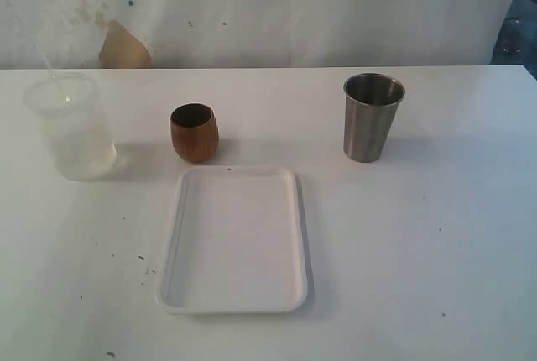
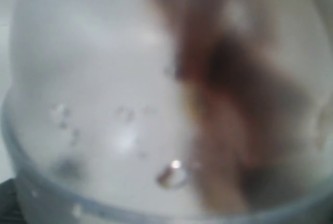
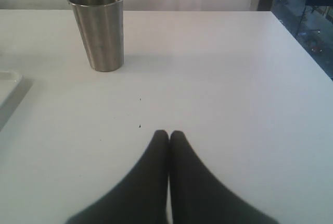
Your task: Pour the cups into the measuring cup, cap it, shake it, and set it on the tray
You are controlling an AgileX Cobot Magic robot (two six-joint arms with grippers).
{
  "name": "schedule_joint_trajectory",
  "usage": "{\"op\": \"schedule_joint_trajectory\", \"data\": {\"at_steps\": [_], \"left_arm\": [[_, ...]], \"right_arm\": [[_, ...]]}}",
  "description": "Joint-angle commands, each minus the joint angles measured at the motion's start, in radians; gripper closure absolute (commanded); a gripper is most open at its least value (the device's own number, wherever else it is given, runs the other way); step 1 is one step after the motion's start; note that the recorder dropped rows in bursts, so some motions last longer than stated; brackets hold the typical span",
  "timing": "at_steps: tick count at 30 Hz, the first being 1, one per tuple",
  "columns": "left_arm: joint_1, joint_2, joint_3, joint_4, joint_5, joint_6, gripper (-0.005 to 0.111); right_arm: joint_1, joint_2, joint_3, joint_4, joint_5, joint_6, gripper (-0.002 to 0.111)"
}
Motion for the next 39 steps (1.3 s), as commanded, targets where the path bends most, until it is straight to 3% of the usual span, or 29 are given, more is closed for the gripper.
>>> {"op": "schedule_joint_trajectory", "data": {"at_steps": [1,39], "left_arm": [[0.001,-0.021,-0.016,0.005,-0.018,-0.003,0.107],[0.001,-0.021,-0.032,0.057,0.005,-0.007,0.107]], "right_arm": [[0.005,-0.005,0.001,0.002,-0.002,0.004,0.108],[0.005,-0.005,0.001,0.002,-0.002,0.004,0.108]]}}
